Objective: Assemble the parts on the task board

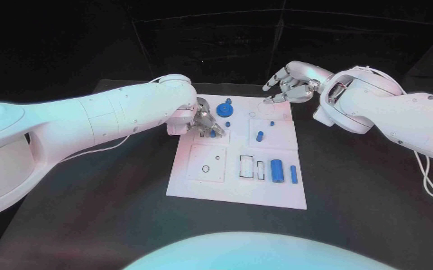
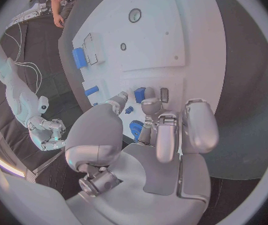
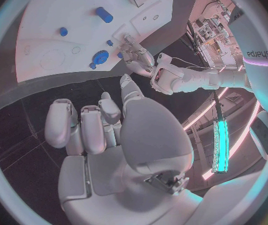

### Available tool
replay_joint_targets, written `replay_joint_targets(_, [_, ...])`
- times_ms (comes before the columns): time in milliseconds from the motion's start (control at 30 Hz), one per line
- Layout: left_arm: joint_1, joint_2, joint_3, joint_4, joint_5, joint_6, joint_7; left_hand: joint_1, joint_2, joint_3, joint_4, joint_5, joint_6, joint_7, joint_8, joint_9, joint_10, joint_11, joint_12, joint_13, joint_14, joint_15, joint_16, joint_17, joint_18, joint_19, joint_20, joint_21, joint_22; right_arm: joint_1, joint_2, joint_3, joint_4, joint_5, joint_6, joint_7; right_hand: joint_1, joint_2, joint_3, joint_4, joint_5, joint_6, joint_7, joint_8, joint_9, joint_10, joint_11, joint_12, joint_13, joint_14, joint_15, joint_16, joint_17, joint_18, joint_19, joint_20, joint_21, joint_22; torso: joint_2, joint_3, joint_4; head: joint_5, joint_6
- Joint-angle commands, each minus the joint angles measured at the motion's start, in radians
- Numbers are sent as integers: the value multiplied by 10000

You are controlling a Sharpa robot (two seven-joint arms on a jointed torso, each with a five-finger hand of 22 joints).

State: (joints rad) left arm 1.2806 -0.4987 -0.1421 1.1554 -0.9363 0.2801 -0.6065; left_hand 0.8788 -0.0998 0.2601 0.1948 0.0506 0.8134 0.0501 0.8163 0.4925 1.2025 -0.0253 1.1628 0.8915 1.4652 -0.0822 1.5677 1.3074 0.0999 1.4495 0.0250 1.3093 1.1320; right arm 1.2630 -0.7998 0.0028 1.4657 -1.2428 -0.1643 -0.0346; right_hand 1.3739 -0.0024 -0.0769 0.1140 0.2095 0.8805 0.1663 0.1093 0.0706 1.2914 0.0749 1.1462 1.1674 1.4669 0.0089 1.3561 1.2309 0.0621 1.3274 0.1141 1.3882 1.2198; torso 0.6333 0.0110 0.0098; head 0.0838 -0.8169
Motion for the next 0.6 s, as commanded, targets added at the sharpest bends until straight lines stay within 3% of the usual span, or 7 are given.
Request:
replay_joint_targets(33, [-5, -39, -7, 17, 41, -110, 25, -74, 38, -353, 210, -26, 47, -53, 55, -13, 107, -6, 65, 41, 1056, -73, 31, 2634, -173, 36, -80, 28, 12, 20, 3, 8, -9, -32, -4, 48, -103, 37, -66, 7, -74, 41, 8, 64, -4, -67, 31, -66, -18, 306, -79, -43, -13, 184, -81, -18, -63, -18, -4, -6, -4, -6, -3])
replay_joint_targets(267, [-4, -225, 50, 203, 41, -393, 138, 93, 114, -902, 519, -31, 56, -78, 98, -11, 149, -29, 137, 115, 1056, -101, 31, 2634, -177, 48, -108, 29, 32, 20, -5, 8, -52, -32, -1, 54, -112, 36, -89, 25, -90, 38, 8, 67, -4, -70, 32, -69, -24, 305, -79, -52, -22, 186, -87, -18, -71, -29, -1, -6, 1, -44, -8])
replay_joint_targets(367, [-2, -325, 303, 335, 41, -422, 137, 169, 138, -1035, 583, -31, 52, -82, 107, -11, 155, -32, 151, 128, 1056, -104, 31, 2634, -176, 49, -115, 23, 28, 20, -3, 7, -73, -32, 2, 56, -119, 37, -106, 39, -102, 36, 9, 70, -5, -66, 32, -62, -20, 303, -78, -61, -32, 188, -90, -18, -77, -37, -2, 0, 10, -45, -1])
replay_joint_targets(500, [20, -516, 748, 545, 41, -268, 73, 451, 202, -1368, 690, -30, -9, -71, 110, -18, 95, -28, 114, 54, 1056, -104, 31, 2634, -169, 39, -121, -15, -18, 19, 0, 7, -113, -32, 4, 60, -119, 37, -106, 39, -102, 36, 9, 70, -5, -66, 32, -62, -20, 303, -78, -61, -32, 188, -90, -18, -77, -37, -6, -1, 16, -65, 17])
replay_joint_targets(600, [132, -677, 991, 654, 41, -95, 213, 668, 271, -1553, 717, -29, -159, -23, 51, -47, -67, 13, -9, -137, 1056, -76, 31, 2634, -144, -9, -102, -120, -170, 19, 3, 7, -148, -32, 8, 62, -119, 37, -106, 39, -102, 36, 9, 70, -5, -66, 32, -62, -20, 303, -78, -61, -32, 188, -90, -18, -77, -37, -3, -3, 17, -62, 45])
